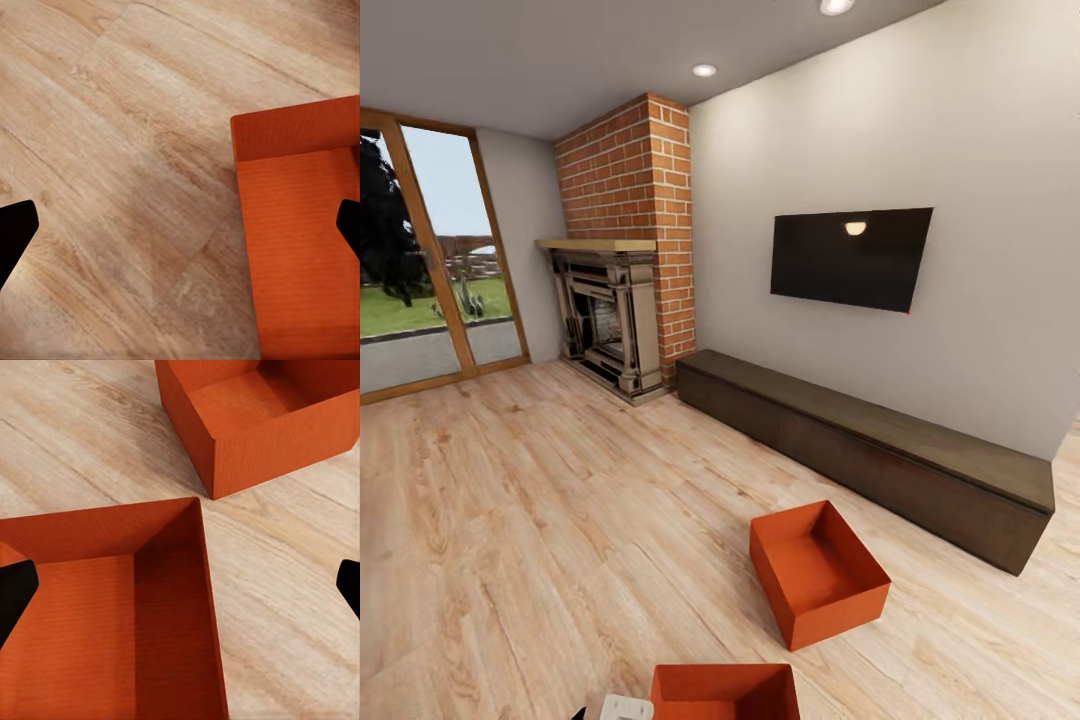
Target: Move the two storage containers from the living room to the garage. In the garage, place one container on the floor and stack the other container on top of it (either order is fine).
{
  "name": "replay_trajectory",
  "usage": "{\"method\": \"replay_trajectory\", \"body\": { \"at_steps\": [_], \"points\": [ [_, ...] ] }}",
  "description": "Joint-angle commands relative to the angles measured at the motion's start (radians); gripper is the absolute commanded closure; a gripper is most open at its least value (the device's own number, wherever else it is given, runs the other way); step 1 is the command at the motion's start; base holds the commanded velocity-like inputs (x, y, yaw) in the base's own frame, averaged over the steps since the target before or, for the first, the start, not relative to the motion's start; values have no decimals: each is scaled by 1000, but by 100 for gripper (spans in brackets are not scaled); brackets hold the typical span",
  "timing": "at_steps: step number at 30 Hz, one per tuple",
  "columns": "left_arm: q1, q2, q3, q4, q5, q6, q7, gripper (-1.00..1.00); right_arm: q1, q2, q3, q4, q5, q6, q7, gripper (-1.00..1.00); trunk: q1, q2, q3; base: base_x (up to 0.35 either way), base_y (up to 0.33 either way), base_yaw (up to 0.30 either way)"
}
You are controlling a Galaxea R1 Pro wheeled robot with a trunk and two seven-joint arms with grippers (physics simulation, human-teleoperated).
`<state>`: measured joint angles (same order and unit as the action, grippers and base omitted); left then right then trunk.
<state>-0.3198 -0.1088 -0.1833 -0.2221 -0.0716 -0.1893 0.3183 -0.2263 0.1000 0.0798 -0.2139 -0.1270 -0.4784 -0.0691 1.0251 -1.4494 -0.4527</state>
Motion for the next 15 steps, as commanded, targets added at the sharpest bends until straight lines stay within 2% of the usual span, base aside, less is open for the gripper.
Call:
{"method": "replay_trajectory", "body": {
  "at_steps": [1,10,15],
  "points": [
    [-1,0,-4,1,-8,-1,7,-100,-1,0,9,1,-10,-3,-4,-100,0,-1,-1,-39,0,0],
    [0,-4,-5,1,-8,0,4,-100,-1,0,12,1,-10,-4,-4,-100,0,-1,-4,-73,-4,29],
    [0,-5,-6,1,-8,-1,4,-100,-1,0,12,1,-10,-4,-4,-100,0,-1,-8,-9,-170,89]
  ]
}}
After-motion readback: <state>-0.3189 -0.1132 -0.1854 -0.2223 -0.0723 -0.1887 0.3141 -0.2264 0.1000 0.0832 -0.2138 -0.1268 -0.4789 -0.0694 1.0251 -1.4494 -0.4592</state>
